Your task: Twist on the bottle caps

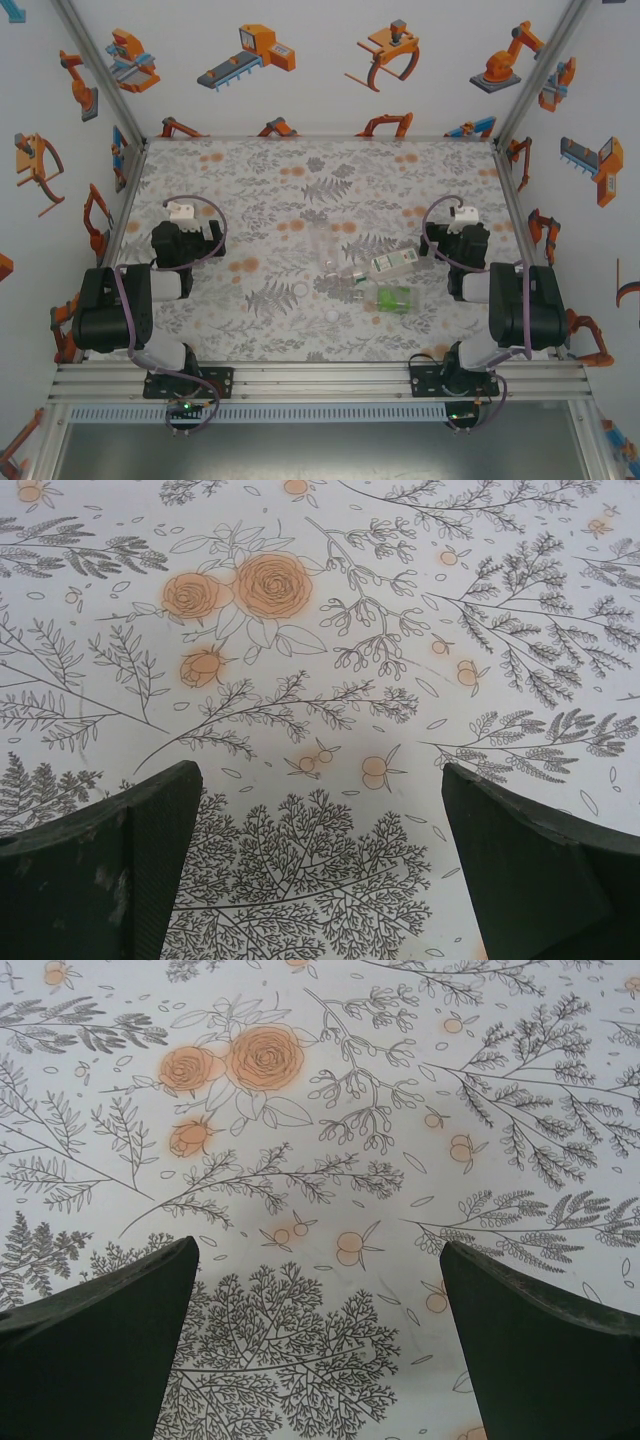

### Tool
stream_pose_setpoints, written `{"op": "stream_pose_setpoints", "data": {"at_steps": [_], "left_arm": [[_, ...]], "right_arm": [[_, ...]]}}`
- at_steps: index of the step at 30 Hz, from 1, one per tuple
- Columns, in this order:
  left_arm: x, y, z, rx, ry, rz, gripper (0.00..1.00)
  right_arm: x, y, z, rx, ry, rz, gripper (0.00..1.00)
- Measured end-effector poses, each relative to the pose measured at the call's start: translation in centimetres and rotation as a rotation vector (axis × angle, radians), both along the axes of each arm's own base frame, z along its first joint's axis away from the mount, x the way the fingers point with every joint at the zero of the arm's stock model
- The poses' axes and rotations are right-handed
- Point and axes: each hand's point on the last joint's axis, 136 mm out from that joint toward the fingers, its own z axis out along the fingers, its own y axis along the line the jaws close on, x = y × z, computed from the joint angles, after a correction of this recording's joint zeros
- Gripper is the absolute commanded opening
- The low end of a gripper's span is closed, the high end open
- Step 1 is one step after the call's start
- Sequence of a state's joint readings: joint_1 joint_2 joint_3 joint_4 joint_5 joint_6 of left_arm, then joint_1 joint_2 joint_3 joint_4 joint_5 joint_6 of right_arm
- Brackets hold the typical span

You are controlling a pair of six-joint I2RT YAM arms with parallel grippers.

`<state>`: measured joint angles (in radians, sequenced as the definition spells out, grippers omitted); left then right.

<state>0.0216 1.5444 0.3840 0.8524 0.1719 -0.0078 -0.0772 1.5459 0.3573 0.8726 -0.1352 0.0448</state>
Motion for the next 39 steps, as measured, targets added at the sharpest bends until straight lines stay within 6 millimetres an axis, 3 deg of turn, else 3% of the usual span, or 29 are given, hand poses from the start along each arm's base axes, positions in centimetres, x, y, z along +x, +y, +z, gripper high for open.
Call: {"op": "stream_pose_setpoints", "data": {"at_steps": [7, 12, 16, 19, 24, 29, 33, 39], "left_arm": [[0.1, 0.8, -0.2, 0.015, 0.024, 0.045, 0.97], [0.6, 1.6, 1.5, 0.026, 0.042, 0.09, 0.97], [1.7, 2.2, 4.9, 0.029, 0.049, 0.127, 0.97], [2.3, 2.5, 7.5, 0.017, 0.072, 0.15, 0.97], [1.5, 1.7, 9.6, -0.04, 0.12, 0.13, 0.97], [-0.1, -0.2, 8.1, -0.112, 0.225, 0.049, 0.98], [-0.4, -1.6, 6.7, -0.16, 0.325, -0.002, 0.99], [0.1, -4.0, 6.3, -0.189, 0.392, -0.078, 1.0]], "right_arm": [[0.2, -0.5, 0.2, -0.002, 0.036, -0.03, 0.99], [1.4, -0.6, 4.9, -0.008, 0.001, -0.034, 0.98], [1.9, -0.2, 8.5, -0.013, 0.006, -0.028, 0.93], [2.1, 1.1, 10.2, 0.0, 0.058, -0.01, 0.9], [0.8, 5.8, 10.9, 0.03, 0.177, 0.066, 0.88], [-2.2, 12.2, 10.1, 0.051, 0.312, 0.17, 0.85], [-3.6, 15.5, 9.8, 0.089, 0.389, 0.19, 0.82], [-5.1, 20.5, 8.2, 0.104, 0.524, 0.223, 0.8]]}}
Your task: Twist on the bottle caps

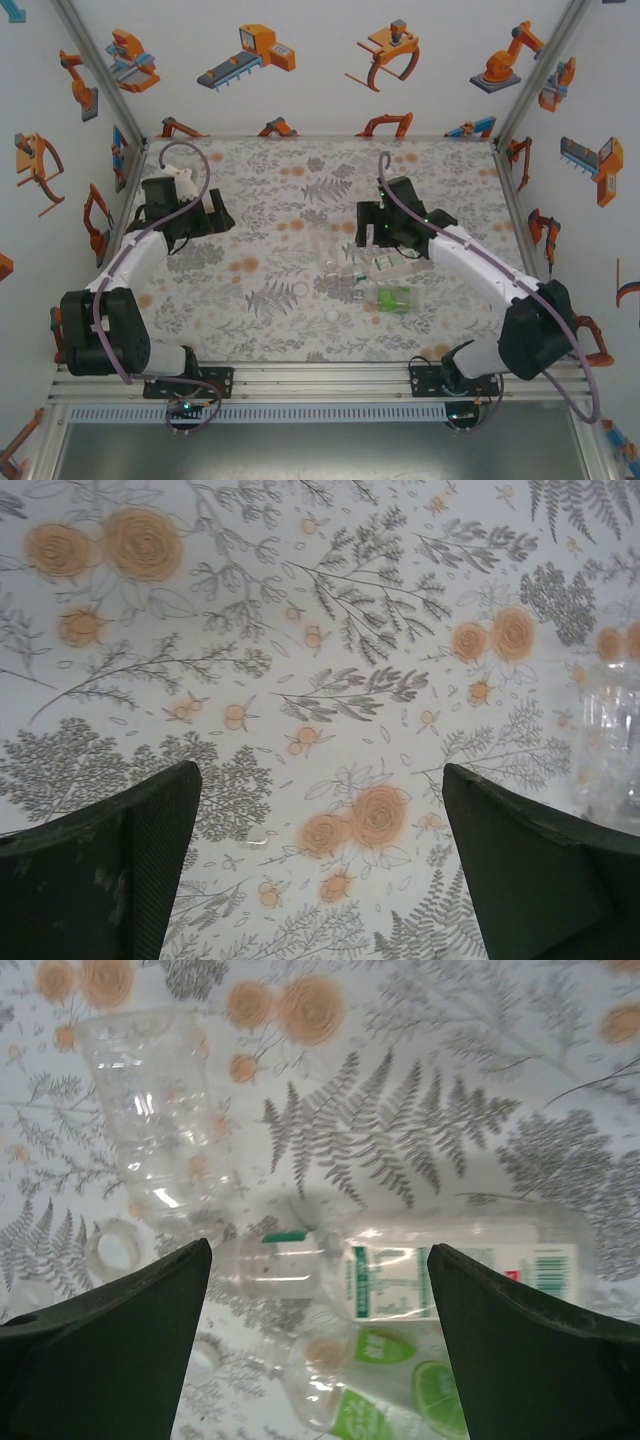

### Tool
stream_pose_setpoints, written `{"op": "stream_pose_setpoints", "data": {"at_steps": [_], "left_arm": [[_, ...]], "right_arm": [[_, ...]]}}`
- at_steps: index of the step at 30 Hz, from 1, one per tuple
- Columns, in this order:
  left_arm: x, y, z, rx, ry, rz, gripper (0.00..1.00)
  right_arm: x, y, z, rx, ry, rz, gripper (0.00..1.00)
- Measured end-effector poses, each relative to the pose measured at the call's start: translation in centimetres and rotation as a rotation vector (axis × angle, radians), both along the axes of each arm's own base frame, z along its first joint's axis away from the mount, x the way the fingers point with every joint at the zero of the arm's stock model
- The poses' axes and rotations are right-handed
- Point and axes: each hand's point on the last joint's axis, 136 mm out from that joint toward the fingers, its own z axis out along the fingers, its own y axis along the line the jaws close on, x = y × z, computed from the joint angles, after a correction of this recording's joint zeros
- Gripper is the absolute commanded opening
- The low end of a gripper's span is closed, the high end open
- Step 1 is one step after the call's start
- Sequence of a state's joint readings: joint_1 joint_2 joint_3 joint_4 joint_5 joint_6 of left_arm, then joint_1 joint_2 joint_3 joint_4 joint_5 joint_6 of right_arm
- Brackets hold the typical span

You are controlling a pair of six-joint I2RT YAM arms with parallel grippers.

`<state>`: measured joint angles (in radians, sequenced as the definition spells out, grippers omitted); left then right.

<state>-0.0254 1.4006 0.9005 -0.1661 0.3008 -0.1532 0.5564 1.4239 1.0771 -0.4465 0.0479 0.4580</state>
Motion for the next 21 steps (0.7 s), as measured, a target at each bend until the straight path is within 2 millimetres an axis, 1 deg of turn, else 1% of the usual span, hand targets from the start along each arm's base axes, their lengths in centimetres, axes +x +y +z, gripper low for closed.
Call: {"op": "stream_pose_setpoints", "data": {"at_steps": [3, 6, 10, 13, 15, 21], "left_arm": [[-0.4, -1.0, -0.3, -0.002, 0.021, -0.027, 1.0], [-0.8, -1.5, -0.6, 0.002, 0.036, -0.041, 1.0], [-0.8, -1.7, -0.6, 0.007, 0.036, -0.042, 1.0], [-0.8, -1.6, -0.7, 0.009, 0.037, -0.039, 1.0], [-0.7, -1.6, -0.8, 0.011, 0.04, -0.037, 1.0], [-0.8, -2.1, -0.9, 0.024, 0.042, -0.046, 1.0]], "right_arm": [[-0.9, 2.8, -1.1, -0.022, 0.05, 0.05, 0.79], [-1.5, 5.0, -2.1, -0.054, 0.085, 0.091, 0.79], [-1.6, 7.1, -3.4, -0.079, 0.114, 0.126, 0.78], [-1.5, 8.1, -4.6, -0.088, 0.131, 0.141, 0.75], [-1.3, 8.3, -5.4, -0.094, 0.143, 0.143, 0.74], [-0.4, 9.4, -7.7, -0.107, 0.174, 0.149, 0.73]]}}
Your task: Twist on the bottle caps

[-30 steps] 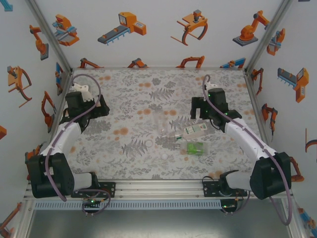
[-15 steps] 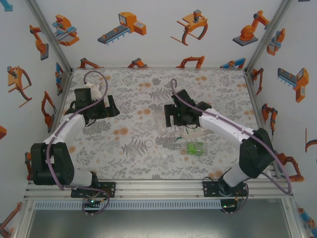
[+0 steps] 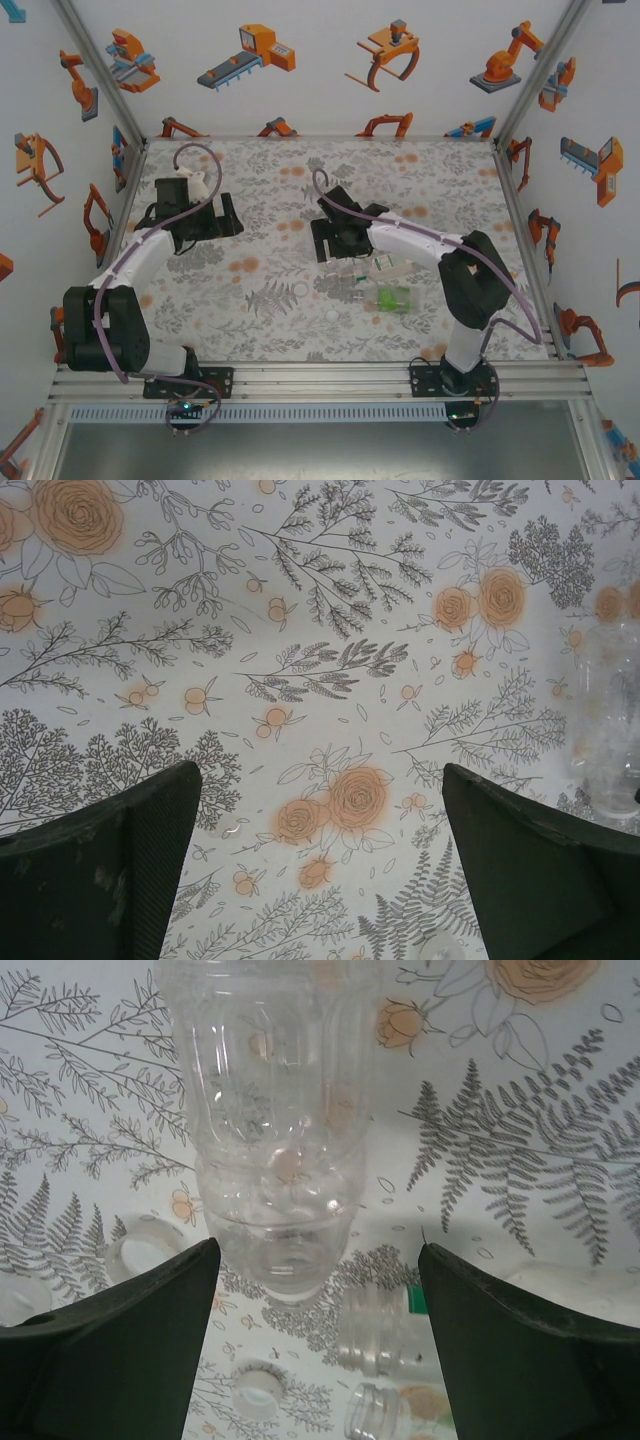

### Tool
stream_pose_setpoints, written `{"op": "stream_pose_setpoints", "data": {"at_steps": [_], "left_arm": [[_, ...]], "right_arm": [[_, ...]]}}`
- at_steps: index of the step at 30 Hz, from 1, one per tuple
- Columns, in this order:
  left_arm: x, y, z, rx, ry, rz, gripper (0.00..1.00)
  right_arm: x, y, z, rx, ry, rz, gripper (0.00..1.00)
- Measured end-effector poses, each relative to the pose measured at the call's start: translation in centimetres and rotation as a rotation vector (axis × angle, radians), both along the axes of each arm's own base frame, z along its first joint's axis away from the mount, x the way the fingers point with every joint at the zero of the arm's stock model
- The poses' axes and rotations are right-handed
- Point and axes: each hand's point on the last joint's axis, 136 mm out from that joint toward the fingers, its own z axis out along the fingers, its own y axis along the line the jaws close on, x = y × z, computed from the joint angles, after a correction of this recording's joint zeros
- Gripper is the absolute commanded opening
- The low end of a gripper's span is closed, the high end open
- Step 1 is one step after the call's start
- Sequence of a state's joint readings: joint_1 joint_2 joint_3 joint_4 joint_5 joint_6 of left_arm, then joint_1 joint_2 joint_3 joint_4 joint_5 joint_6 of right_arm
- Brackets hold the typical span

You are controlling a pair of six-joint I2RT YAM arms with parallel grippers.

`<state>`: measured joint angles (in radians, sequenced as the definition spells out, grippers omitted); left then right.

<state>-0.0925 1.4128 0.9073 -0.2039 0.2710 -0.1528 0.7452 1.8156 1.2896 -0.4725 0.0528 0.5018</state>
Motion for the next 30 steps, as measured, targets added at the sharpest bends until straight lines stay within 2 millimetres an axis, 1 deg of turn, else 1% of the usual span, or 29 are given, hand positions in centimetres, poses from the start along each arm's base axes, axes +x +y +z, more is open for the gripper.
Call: {"op": "stream_pose_setpoints", "data": {"at_steps": [4, 9, 12, 20, 25, 30], "left_arm": [[-0.1, -0.3, -0.1, 0.009, 0.004, -0.004, 1.0], [-0.1, -0.2, -0.4, 0.02, 0.01, 0.002, 1.0], [-0.2, -0.3, -0.5, 0.026, 0.012, 0.0, 1.0], [-0.2, -0.5, -0.8, 0.033, 0.025, -0.003, 1.0], [-0.1, -0.5, -0.9, 0.037, 0.028, 0.0, 1.0], [-0.1, -0.5, -1.1, 0.038, 0.032, 0.0, 1.0]], "right_arm": [[0.7, 0.9, -1.3, 0.006, 0.005, 0.004, 0.73], [0.9, 1.1, -3.0, -0.008, 0.022, 0.005, 0.71], [1.0, 1.1, -3.7, -0.016, 0.025, 0.003, 0.7], [1.7, 1.2, -3.7, -0.016, 0.0, -0.013, 0.65], [1.8, 1.3, -3.7, -0.007, -0.003, -0.024, 0.6], [2.0, 1.3, -3.6, -0.006, -0.009, -0.03, 0.51]]}}
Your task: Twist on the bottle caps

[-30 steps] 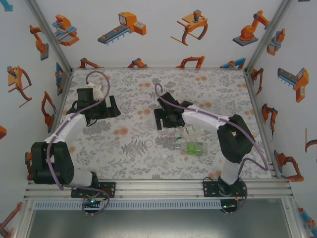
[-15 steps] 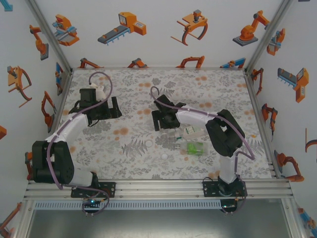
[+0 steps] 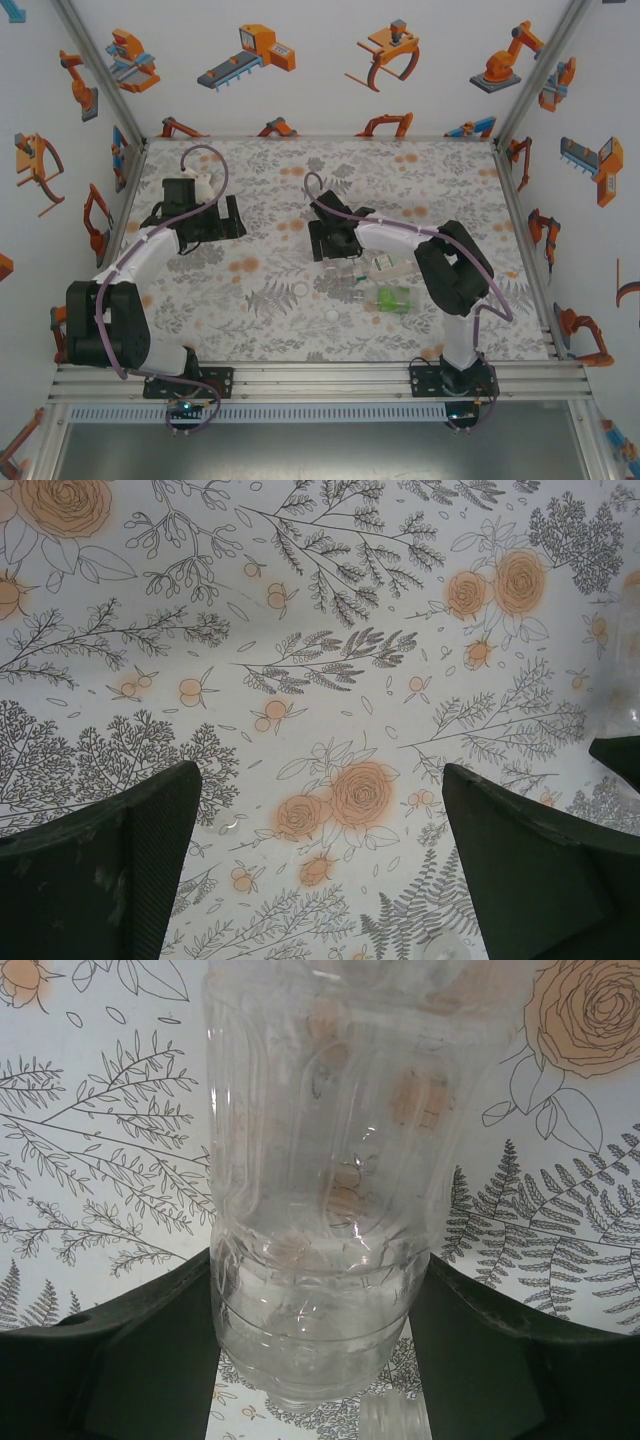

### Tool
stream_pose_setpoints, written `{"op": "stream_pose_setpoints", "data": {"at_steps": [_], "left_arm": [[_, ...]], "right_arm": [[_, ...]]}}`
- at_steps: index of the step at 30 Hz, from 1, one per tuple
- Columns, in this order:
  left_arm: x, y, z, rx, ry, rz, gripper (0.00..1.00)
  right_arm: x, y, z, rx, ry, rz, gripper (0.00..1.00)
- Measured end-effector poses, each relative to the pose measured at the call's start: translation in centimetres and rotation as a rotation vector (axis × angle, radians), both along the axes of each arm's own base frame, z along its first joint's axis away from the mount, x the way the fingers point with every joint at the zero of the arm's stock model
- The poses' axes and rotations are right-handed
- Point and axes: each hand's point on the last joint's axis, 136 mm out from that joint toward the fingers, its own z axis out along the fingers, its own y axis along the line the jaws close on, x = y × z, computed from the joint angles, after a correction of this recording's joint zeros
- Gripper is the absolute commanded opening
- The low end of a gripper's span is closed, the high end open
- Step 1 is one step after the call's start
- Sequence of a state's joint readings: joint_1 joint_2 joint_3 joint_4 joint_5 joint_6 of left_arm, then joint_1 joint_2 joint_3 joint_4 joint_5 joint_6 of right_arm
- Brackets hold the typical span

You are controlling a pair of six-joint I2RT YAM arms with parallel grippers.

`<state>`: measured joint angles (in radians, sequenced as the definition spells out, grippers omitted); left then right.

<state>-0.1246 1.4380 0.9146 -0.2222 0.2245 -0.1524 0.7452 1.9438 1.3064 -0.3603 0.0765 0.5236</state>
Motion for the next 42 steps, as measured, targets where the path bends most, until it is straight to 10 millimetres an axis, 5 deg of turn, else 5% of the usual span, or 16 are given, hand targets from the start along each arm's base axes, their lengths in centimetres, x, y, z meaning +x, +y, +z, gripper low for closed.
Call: {"op": "stream_pose_setpoints", "data": {"at_steps": [7, 16, 23, 31, 36, 42], "left_arm": [[-0.1, 0.0, -0.2, 0.002, 0.012, -0.001, 1.0], [-1.0, -0.8, 0.6, -0.035, 0.021, -0.041, 0.99], [-0.8, -3.7, 7.9, -0.162, -0.102, -0.167, 0.97], [-4.1, -10.0, 17.4, -0.295, -0.254, -0.448, 0.98], [-8.3, -14.3, 19.9, -0.321, -0.269, -0.657, 0.98], [-13.0, -17.6, 20.1, -0.332, -0.237, -0.861, 0.99]], "right_arm": [[0.3, -0.1, 1.5, -0.014, -0.049, 0.049, 0.42], [-0.3, -0.7, 10.2, -0.1, -0.297, 0.379, 0.38], [-4.1, -3.0, 16.2, -0.277, -0.611, 0.802, 0.34], [-8.0, -2.8, 17.3, -0.628, -0.896, 1.209, 0.23], [-10.1, -1.9, 18.1, -0.827, -1.083, 1.375, 0.21], [-12.1, -0.6, 20.0, -0.979, -1.248, 1.47, 0.19]]}}
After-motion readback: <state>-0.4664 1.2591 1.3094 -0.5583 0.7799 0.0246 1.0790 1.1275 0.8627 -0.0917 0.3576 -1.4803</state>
